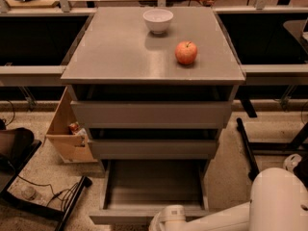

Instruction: Close bottom drawer

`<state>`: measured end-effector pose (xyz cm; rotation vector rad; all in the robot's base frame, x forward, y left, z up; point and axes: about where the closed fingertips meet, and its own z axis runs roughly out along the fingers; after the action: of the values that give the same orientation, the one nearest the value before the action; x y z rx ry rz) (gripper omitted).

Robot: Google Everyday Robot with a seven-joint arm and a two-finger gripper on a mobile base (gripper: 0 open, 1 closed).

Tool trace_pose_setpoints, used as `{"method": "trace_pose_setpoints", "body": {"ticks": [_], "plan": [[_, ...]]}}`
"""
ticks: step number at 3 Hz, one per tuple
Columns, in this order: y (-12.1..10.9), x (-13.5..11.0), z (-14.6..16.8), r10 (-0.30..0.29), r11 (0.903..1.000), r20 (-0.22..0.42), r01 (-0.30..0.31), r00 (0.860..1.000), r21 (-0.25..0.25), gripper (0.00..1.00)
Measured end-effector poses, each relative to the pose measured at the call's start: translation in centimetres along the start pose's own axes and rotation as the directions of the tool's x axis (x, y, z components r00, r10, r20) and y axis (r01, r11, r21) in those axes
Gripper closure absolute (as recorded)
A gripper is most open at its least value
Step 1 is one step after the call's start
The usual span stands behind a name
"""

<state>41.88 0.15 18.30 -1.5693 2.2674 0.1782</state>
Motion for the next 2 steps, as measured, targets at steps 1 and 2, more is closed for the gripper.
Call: {"method": "trace_pose_setpoints", "body": {"ticks": [1, 2], "plan": [[-5.48, -1.38, 0.34, -0.005, 0.9977, -0.022, 0.007, 1.0, 0.067, 1.0], [-5.06, -1.6, 1.11, -0.004, 0.9978, -0.011, 0.005, 1.0, 0.066, 1.0]]}}
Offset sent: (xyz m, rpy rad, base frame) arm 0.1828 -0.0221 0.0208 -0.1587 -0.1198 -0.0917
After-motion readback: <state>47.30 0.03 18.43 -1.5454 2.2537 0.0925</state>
